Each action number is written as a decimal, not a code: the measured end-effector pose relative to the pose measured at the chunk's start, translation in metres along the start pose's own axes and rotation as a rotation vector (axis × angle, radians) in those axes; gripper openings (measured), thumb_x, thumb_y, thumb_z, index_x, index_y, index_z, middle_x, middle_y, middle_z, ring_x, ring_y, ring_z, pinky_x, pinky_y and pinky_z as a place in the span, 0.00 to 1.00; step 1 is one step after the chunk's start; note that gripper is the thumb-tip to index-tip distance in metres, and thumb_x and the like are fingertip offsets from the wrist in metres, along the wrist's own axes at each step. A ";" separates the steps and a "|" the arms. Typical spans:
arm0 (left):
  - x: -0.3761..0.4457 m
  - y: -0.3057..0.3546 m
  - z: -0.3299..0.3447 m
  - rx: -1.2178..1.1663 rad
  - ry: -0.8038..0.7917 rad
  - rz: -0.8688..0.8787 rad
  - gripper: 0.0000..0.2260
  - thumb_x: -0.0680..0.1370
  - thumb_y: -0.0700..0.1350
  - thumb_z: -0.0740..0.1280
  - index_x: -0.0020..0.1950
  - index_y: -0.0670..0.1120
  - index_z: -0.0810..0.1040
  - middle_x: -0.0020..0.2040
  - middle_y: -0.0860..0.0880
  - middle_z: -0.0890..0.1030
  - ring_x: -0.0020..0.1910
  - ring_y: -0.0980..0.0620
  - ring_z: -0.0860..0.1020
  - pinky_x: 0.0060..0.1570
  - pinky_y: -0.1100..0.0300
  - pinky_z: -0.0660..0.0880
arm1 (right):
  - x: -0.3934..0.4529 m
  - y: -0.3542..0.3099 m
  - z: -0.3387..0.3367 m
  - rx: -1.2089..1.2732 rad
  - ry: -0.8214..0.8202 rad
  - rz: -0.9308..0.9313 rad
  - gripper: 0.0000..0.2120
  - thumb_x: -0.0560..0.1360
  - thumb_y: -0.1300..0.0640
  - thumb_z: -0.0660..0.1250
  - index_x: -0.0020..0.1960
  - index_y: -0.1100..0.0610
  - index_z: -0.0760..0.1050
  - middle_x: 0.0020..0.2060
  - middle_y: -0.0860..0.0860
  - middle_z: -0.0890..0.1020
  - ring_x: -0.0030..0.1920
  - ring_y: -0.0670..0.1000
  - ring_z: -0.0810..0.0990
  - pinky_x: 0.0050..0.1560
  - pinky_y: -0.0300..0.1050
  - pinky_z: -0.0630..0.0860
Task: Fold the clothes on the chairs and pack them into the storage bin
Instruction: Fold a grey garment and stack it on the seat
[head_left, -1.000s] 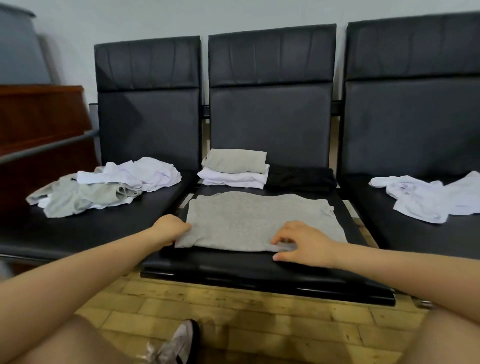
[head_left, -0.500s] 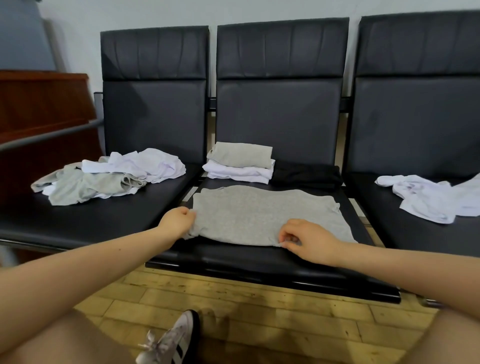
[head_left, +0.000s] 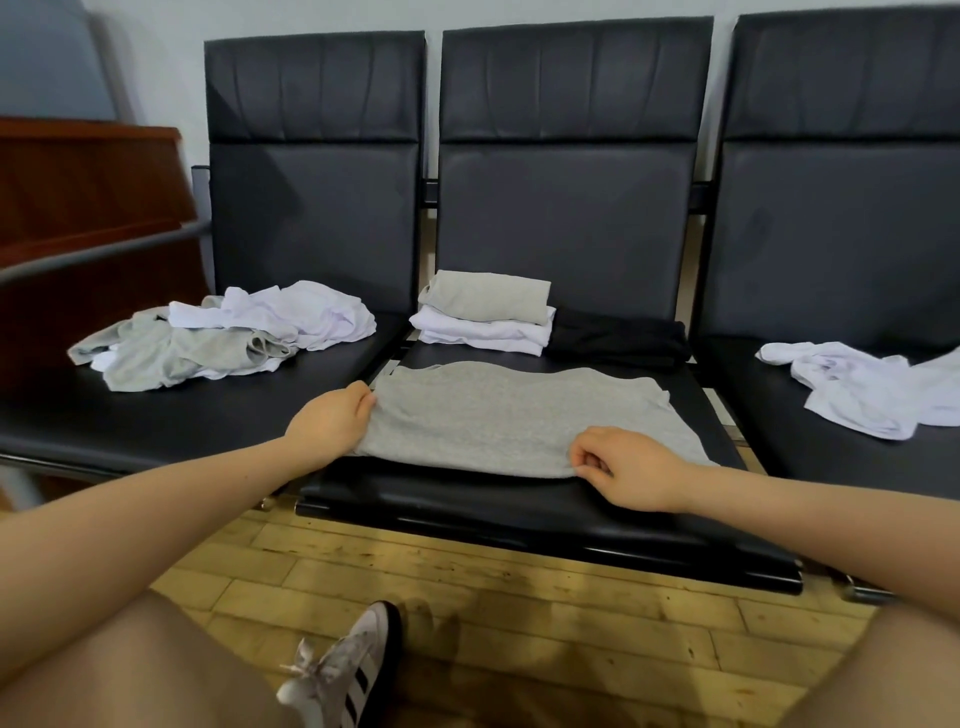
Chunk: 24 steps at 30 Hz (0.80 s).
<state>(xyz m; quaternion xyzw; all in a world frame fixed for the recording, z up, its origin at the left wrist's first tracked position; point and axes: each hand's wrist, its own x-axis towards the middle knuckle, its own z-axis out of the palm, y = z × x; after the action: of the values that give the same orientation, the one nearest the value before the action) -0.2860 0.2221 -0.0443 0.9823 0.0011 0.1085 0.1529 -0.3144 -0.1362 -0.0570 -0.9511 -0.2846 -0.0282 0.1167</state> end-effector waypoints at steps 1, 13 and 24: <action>-0.001 0.000 0.000 0.015 -0.013 -0.005 0.13 0.83 0.49 0.53 0.49 0.41 0.70 0.41 0.42 0.78 0.42 0.42 0.76 0.40 0.53 0.68 | -0.001 0.000 -0.001 -0.004 -0.004 0.000 0.04 0.77 0.57 0.63 0.45 0.50 0.70 0.38 0.43 0.72 0.39 0.44 0.70 0.41 0.36 0.67; 0.012 0.057 0.002 -0.055 0.102 0.110 0.11 0.77 0.44 0.62 0.57 0.45 0.77 0.55 0.44 0.74 0.57 0.43 0.72 0.55 0.48 0.72 | -0.004 0.021 -0.013 0.350 0.168 0.374 0.10 0.79 0.58 0.61 0.43 0.55 0.80 0.34 0.45 0.79 0.39 0.48 0.78 0.40 0.34 0.71; 0.004 0.168 0.072 -0.101 -0.201 0.441 0.11 0.78 0.48 0.62 0.58 0.47 0.78 0.54 0.45 0.74 0.56 0.46 0.74 0.56 0.56 0.70 | -0.024 0.072 -0.028 0.141 0.298 0.825 0.17 0.74 0.49 0.65 0.55 0.61 0.78 0.52 0.57 0.80 0.55 0.60 0.77 0.50 0.48 0.74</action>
<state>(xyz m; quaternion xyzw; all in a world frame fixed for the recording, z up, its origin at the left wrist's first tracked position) -0.2723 0.0404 -0.0595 0.9556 -0.2341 0.0409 0.1740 -0.2945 -0.2140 -0.0475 -0.9603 0.1374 -0.0966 0.2226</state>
